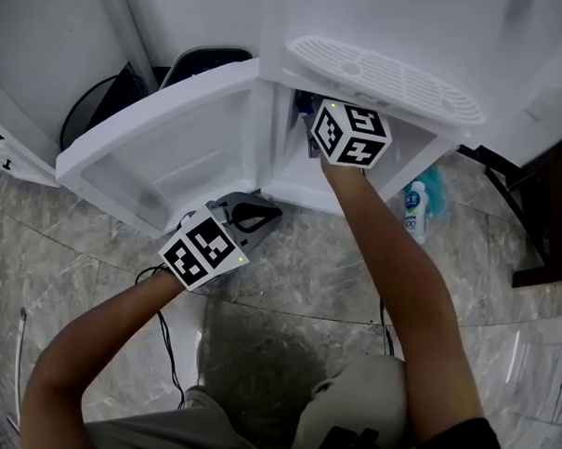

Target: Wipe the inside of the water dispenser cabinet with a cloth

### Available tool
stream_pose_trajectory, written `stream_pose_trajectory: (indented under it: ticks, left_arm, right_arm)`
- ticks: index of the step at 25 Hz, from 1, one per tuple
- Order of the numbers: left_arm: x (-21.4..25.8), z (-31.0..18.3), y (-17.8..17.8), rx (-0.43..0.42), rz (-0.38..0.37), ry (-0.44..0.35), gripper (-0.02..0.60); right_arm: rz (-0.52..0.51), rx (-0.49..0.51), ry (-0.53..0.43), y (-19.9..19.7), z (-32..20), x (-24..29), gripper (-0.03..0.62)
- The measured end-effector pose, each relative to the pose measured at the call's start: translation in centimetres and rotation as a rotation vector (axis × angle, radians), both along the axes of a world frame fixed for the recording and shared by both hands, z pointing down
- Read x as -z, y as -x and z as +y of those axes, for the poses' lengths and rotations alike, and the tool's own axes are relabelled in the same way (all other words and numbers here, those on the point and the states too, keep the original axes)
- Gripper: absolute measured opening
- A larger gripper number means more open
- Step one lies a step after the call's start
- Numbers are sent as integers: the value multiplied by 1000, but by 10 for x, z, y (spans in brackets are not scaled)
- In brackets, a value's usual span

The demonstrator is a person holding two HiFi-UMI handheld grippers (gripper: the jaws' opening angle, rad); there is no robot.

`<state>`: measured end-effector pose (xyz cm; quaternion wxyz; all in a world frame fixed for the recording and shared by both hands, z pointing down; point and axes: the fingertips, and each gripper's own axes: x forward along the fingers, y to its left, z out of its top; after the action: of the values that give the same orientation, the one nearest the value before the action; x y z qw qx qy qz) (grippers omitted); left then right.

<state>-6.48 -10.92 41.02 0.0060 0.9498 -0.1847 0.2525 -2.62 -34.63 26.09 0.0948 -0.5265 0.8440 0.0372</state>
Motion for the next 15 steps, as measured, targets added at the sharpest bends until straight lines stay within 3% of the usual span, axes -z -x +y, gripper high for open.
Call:
stream_pose_trajectory:
  ticks: [4,10,15]
  left_arm:
    - [1,-8,3,21,3,-7,6]
    - [-4,-12,14,38,-9,-5,6]
    - [-7,-13,15,72,16,42,6]
  right_arm:
    - [20,-18,0,-1,-13,0,112]
    - [-41,27,-14,3,16,0,112]
    - [-28,19,-19,3,11,-1,112]
